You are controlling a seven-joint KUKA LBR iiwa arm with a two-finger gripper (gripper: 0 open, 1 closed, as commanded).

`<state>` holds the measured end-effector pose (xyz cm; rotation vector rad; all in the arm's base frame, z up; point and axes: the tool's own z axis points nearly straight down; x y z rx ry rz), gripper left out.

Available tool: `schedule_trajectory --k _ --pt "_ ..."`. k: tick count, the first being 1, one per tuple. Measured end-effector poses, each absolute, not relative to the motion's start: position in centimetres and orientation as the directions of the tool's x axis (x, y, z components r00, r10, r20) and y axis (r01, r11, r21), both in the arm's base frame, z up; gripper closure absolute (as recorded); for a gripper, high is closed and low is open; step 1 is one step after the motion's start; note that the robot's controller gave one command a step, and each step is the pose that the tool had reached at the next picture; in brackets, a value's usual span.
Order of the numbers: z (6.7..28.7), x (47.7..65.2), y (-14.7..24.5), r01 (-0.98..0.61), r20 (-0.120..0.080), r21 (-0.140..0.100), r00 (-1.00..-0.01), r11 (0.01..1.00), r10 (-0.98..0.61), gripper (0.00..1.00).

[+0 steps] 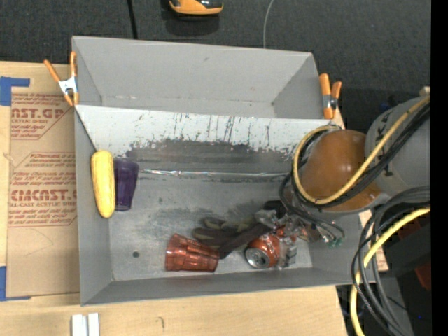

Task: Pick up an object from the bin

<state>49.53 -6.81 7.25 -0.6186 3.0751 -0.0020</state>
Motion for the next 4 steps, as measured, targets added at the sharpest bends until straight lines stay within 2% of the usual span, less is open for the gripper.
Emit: schedule_trajectory --k 1,2,3,4 --pt "7.2 49.5 -6.8 -0.387 -0.005 -0.002 -0.922 0.922 -0.387 1.00" --pt "19.1 50.1 -7.4 -0.385 -0.001 0.000 -0.923 0.923 -0.385 1.00" --pt "19.1 50.1 -7.4 -0.385 -0.001 0.000 -0.923 0.923 -0.385 1.00" --pt "24.6 51.1 -6.9 -0.398 0.003 0.002 -0.917 0.917 -0.398 1.00"
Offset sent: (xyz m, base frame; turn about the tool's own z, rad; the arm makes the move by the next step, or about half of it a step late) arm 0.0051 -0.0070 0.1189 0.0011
